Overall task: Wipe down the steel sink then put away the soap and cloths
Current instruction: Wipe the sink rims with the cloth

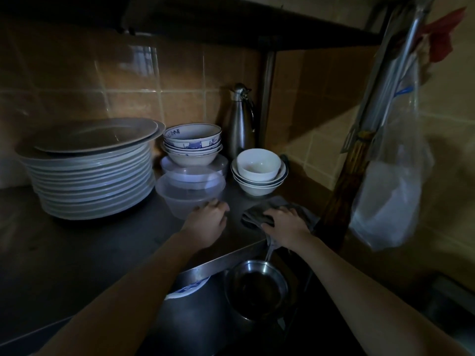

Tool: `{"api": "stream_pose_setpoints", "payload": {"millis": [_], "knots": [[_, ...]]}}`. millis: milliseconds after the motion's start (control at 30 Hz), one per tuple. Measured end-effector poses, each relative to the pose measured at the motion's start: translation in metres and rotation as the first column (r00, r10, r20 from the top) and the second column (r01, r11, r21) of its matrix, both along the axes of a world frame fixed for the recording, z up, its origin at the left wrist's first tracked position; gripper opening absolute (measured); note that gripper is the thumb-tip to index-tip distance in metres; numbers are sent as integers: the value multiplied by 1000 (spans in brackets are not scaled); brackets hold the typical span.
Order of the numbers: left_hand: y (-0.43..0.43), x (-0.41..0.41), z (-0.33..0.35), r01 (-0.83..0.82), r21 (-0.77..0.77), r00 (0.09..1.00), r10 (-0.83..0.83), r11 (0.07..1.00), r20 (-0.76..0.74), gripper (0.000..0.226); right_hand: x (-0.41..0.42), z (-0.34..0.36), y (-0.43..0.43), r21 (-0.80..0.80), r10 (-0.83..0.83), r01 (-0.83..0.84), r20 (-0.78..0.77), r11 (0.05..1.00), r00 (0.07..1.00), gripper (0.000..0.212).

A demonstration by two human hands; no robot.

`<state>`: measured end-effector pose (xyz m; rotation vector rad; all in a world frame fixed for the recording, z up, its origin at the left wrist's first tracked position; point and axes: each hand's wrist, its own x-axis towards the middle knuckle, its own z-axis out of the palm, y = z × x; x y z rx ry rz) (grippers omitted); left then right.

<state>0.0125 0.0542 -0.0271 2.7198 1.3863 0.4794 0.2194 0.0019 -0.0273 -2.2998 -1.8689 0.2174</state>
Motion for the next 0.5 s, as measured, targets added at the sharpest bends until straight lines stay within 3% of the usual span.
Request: {"api": "stream_pose_setpoints", "payload": {"millis": [300, 500], "knots": [[-2, 2, -8, 40, 48, 999, -41, 998, 28, 24, -1, -3, -9, 99, 25, -45, 191, 994, 981, 40], [-14, 8, -9, 48, 61, 998, -50, 997, 23, 24, 10, -8, -35, 194, 37, -44, 39, 980, 999, 40]]}}
